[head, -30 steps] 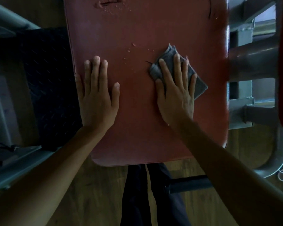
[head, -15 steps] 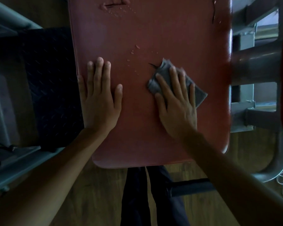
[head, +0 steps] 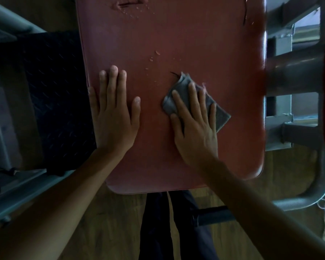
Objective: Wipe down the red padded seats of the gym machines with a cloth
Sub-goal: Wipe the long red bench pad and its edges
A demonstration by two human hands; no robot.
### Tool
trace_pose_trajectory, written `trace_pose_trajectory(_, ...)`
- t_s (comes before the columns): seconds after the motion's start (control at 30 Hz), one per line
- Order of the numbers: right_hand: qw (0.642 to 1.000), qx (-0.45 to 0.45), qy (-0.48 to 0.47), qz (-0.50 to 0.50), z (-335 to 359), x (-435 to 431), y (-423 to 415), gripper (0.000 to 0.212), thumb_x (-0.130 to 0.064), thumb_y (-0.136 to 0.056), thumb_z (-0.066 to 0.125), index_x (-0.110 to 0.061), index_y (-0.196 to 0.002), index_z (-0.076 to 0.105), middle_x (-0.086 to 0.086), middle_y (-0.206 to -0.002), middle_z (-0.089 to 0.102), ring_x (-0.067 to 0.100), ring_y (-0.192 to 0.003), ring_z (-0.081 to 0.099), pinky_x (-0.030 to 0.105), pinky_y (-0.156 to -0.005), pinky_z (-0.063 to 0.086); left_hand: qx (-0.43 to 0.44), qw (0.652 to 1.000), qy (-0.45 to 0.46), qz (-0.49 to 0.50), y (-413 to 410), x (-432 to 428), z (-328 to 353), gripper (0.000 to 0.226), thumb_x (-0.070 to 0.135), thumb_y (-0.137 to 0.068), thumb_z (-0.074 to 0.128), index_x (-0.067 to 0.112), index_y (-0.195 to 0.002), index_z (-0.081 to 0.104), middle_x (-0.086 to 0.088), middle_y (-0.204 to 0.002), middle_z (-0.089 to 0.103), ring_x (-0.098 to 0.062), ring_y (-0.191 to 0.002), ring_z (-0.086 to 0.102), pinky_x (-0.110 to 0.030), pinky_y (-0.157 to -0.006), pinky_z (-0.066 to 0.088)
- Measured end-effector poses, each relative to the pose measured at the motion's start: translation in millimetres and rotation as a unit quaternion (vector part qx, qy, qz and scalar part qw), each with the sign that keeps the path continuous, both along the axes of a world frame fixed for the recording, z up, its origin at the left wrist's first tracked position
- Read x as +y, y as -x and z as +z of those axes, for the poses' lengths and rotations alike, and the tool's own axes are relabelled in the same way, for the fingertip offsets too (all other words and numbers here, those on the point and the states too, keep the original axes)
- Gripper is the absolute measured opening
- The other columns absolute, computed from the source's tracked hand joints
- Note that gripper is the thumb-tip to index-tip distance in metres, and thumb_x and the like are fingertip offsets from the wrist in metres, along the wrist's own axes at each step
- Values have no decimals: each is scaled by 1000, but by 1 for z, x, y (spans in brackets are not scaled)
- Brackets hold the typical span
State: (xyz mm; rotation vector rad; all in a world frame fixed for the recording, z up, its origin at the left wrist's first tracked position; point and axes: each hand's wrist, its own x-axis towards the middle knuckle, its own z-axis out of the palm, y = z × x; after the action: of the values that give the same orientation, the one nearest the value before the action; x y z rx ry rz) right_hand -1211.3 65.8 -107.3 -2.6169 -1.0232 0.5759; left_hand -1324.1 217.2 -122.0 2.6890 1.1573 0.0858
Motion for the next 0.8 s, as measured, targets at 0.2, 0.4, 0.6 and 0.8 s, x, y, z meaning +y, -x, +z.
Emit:
trace_pose_trajectory(0.2,998,8,6,-62,-2,28,-32,52,-44,-105,30,-37,-156,19,-3,-167,1,20,-153,-7,47,-123,-6,3,1000,-4,-2,0,-1,0,59,43,-108,29,12,-158,20,-7,-167,15,-26,-155,8,-51,-124,10)
trace_pose_trajectory(0.4,1000,-13,-7,-4,-4,20,-39,51,-44,-105,31,-38,-155,24,-3,-167,6,21,-154,-3,50,-123,-1,-1,1000,-3,-3,0,0,0,59,42,-108,29,12,-158,21,-8,-167,16,-26,-155,9,-52,-124,11)
trace_pose_trajectory(0.6,1000,-1,-8,29,2,6,4,51,-41,-105,32,-36,-155,24,-1,-167,6,21,-154,-3,49,-124,-1,-1,1000,-3,1,0,1,1,59,42,-108,31,12,-158,21,-8,-166,17,-26,-155,9,-52,-124,11)
trace_pose_trajectory(0.8,998,-2,-14,-54,-3,43,-23,52,-42,-105,31,-35,-156,22,-1,-167,4,21,-154,-5,49,-123,-2,-3,1000,-5,-1,1,0,-2,60,42,-107,32,12,-158,22,-8,-166,18,-26,-154,10,-52,-124,12)
